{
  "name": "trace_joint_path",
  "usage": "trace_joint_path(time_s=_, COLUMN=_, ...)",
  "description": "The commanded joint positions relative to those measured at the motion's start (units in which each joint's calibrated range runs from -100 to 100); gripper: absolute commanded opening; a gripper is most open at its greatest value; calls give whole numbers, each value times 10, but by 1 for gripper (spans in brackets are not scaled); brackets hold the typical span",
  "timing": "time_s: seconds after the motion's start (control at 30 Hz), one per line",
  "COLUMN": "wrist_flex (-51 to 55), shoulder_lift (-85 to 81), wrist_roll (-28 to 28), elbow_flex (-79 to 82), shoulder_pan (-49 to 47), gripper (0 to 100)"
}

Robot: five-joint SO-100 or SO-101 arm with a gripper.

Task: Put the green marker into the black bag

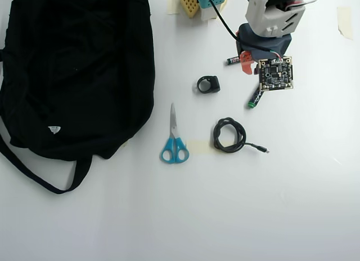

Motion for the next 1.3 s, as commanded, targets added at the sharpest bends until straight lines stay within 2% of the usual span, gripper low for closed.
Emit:
trace_joint_path(time_s=0.0, wrist_flex=34, shoulder_lift=-29, wrist_roll=-53, elbow_flex=-4, shoulder_pan=-14, gripper=3)
trace_joint_path(time_s=0.4, wrist_flex=35, shoulder_lift=-29, wrist_roll=-163, elbow_flex=-5, shoulder_pan=-88, gripper=3)
trace_joint_path(time_s=0.67, wrist_flex=35, shoulder_lift=-29, wrist_roll=-223, elbow_flex=8, shoulder_pan=-93, gripper=3)
trace_joint_path(time_s=0.83, wrist_flex=35, shoulder_lift=-29, wrist_roll=-238, elbow_flex=61, shoulder_pan=-106, gripper=3)
trace_joint_path(time_s=1.27, wrist_flex=29, shoulder_lift=-24, wrist_roll=-214, elbow_flex=124, shoulder_pan=-141, gripper=3)
